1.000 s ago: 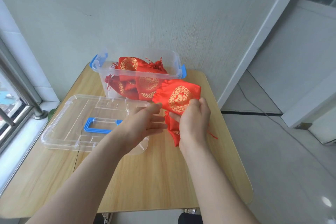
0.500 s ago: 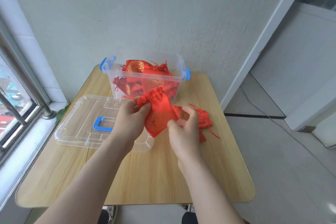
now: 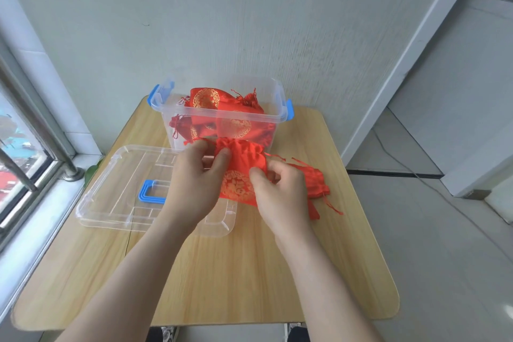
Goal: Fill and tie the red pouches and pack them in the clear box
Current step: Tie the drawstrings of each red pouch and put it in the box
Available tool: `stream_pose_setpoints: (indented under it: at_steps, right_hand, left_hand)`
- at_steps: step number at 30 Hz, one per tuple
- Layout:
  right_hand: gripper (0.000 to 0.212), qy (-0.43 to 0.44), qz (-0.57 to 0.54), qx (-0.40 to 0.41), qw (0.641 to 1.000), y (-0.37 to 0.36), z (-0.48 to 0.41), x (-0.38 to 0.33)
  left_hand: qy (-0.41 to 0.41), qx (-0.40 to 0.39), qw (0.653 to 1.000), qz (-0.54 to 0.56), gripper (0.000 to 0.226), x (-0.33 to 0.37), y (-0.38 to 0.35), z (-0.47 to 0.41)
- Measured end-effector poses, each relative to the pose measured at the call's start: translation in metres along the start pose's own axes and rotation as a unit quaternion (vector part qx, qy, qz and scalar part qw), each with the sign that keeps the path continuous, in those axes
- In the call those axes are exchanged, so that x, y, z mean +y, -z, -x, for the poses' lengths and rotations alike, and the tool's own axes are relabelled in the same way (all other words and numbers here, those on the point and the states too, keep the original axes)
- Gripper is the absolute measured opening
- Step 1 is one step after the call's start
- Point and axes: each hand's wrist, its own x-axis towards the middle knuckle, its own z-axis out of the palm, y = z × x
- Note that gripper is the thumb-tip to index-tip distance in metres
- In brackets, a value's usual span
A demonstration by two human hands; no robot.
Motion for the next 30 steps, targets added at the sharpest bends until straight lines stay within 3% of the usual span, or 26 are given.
stream_pose_setpoints:
  at_steps: [6, 10, 12, 16, 24, 30]
  right_hand:
    - [0.023, -0.013, -0.032, -0.026, 0.999, 0.001, -0.015, -0.004]
    - [0.028, 0.008, -0.046, -0.016, 0.999, 0.000, -0.023, -0.004]
    - [0.031, -0.024, -0.101, -0.024, 0.994, -0.001, -0.026, -0.007]
    - [0.030, -0.127, -0.247, -0.071, 0.958, 0.001, -0.028, -0.014]
    - [0.037, -0.204, -0.457, -0.118, 0.858, 0.010, -0.032, -0.027]
    - [0.017, -0.184, -0.401, -0.080, 0.894, 0.013, -0.031, -0.027]
  left_hand:
    - [-0.020, 0.013, 1.000, -0.015, 0.046, -0.001, -0.004, -0.009]
    - [-0.013, 0.056, 0.998, -0.012, 0.027, -0.002, -0.004, -0.015]
    - [-0.025, 0.071, 0.997, -0.026, 0.023, -0.004, -0.001, -0.020]
    - [0.001, 0.088, 0.996, 0.030, 0.024, -0.007, 0.001, -0.026]
    - [0.093, 0.049, 0.977, 0.188, 0.026, -0.008, -0.004, -0.030]
    - [0.123, 0.057, 0.957, 0.258, 0.014, -0.002, -0.003, -0.028]
